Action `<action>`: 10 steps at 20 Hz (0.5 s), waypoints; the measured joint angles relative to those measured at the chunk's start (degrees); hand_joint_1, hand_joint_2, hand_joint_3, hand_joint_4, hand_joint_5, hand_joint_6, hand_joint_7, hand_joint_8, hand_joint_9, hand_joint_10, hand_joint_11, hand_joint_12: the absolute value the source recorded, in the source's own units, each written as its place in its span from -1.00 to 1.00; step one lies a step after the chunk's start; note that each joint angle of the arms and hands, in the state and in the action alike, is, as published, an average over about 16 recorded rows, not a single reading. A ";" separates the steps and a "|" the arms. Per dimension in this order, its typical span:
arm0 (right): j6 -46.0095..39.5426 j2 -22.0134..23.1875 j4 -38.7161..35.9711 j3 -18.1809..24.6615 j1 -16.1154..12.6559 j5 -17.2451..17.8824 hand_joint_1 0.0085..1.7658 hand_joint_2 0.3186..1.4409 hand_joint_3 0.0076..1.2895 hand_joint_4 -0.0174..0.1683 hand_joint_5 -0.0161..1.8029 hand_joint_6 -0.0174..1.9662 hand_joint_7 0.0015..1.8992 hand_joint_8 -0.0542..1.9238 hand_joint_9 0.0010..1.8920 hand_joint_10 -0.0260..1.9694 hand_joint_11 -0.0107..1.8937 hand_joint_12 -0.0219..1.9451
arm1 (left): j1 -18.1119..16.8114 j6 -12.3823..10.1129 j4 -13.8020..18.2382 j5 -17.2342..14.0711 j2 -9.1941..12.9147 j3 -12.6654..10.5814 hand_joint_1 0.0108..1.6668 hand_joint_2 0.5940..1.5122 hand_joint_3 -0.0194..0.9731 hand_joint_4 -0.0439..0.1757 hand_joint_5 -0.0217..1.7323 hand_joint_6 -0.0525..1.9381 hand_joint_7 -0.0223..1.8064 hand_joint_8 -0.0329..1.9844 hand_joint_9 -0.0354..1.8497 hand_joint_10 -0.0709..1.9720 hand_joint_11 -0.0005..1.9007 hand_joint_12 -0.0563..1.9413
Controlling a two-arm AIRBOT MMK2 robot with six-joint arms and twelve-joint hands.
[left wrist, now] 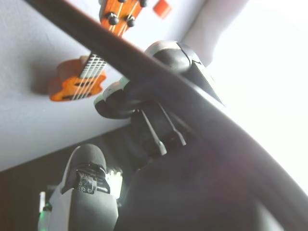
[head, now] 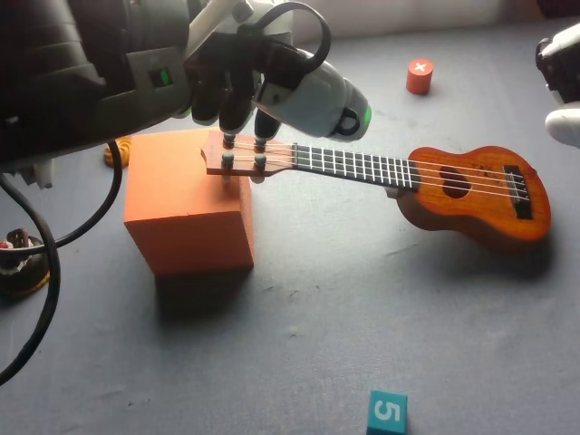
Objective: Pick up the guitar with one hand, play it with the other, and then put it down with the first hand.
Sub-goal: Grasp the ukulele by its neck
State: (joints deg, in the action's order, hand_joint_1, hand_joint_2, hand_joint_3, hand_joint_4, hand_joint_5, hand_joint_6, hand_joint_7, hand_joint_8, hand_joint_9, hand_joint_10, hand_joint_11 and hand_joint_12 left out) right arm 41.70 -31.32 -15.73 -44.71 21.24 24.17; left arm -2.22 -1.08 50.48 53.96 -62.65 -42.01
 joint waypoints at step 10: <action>0.05 -0.23 -0.16 0.05 0.07 0.48 -0.77 0.77 -0.88 -0.78 -0.88 -0.69 -0.82 -0.63 -0.86 -0.56 -0.89 -0.67 | 0.19 0.49 -0.88 -1.42 -1.66 -0.74 -0.71 0.45 -0.89 -0.06 -0.83 -0.71 -0.81 -0.70 -0.83 -0.64 -0.88 -0.45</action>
State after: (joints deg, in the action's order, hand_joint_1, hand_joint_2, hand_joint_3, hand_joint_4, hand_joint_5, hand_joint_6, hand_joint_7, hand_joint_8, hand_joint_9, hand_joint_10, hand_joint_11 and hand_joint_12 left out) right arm 41.75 -31.56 -15.89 -44.66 21.30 24.66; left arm -2.03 -0.58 49.60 52.54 -64.31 -42.75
